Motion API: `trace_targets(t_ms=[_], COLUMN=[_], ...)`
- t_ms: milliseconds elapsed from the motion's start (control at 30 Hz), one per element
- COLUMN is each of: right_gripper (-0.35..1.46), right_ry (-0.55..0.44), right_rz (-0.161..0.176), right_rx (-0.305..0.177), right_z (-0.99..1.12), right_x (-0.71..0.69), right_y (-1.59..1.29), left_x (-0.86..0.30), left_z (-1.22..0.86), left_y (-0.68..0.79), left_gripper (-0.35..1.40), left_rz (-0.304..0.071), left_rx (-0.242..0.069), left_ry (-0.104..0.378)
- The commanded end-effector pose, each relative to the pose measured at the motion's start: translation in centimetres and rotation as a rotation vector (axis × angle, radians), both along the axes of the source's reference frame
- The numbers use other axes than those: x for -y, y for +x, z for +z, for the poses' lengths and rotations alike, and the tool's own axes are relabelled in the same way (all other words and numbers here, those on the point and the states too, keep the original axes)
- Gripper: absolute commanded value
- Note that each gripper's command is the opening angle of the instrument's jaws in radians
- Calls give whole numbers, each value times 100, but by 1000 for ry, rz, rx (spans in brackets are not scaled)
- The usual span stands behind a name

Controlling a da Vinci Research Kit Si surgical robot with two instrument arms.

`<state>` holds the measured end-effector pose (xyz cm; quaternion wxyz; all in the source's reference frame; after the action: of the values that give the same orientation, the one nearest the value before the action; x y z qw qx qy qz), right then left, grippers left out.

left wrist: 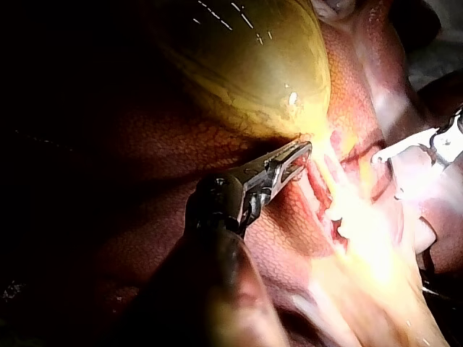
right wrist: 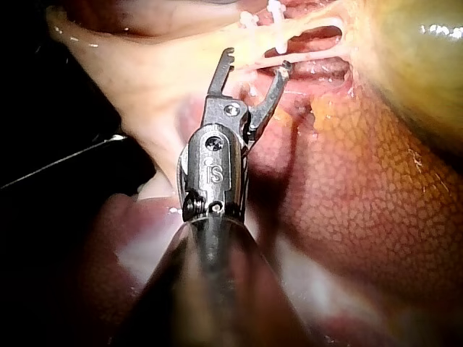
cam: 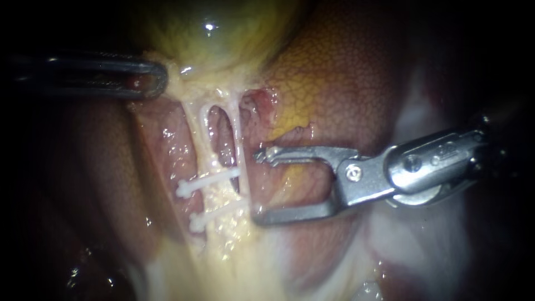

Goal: Going back second clip left tube

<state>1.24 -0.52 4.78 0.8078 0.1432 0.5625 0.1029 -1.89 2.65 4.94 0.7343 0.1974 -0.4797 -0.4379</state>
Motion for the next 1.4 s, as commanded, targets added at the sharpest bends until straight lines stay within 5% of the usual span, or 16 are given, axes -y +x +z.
trace_targets(t_ms=[33, 700, 1400], right_gripper=[50, 50, 50], right_ry=[-2, -19, -17], right_rz=[0, -24, -31], right_rx=[1, -9, -9], right_z=[-1, -8, -7], right_x=[0, -10, -11], right_y=[-4, -39, -49], left_x=[0, 0, 4], left_z=[0, 2, 31], left_y=[0, -2, -39], left_gripper=[-35, -35, -35], left_rz=[0, -1, 0], left_rx=[0, -1, 2], left_ry=[0, -1, -9])
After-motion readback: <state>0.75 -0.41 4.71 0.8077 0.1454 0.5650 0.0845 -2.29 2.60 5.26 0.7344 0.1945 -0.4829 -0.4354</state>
